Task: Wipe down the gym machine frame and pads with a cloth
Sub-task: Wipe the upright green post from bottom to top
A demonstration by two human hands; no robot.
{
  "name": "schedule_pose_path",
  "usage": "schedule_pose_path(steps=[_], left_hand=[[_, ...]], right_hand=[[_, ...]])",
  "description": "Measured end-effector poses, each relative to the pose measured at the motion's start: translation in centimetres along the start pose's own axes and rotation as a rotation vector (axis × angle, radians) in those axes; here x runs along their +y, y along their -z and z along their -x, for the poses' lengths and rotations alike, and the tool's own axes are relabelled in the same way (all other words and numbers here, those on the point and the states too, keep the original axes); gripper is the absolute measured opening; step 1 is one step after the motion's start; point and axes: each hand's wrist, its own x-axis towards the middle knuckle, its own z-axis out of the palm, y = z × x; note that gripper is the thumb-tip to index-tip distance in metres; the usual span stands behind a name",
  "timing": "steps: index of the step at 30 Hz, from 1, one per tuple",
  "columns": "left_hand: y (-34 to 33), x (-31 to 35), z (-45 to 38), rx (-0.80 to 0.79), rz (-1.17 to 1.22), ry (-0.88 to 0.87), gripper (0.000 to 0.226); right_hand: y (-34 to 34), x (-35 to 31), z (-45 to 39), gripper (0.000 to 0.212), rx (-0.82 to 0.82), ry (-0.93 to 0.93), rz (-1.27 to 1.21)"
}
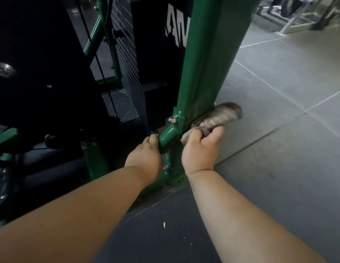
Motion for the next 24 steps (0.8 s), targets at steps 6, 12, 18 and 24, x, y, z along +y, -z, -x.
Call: schedule_pose_path(steps=[6, 12, 18, 24], left_hand=[[0.3, -0.2, 0.0, -0.024, 0.002, -0.041, 0.054], [0.5, -0.4, -0.2, -0.062, -0.028, -0.064, 0.053], [0.6, -0.3, -0.3, -0.088, -0.052, -0.063, 0.058], [1.5, -0.2, -0.1, -0.114, -0.032, -0.063, 0.061]], right_hand=[[0.2, 2.1, -0.1, 0.036, -0.052, 0.396, 0.172], [0.3, 0.8, 0.2, 0.059, -0.035, 0.799, 0.416], [-0.9, -3.6, -2.7, 0.057, 0.062, 1.043, 0.522], [-0.8, -1.7, -2.6, 0.049, -0.042, 1.060, 0.644]])
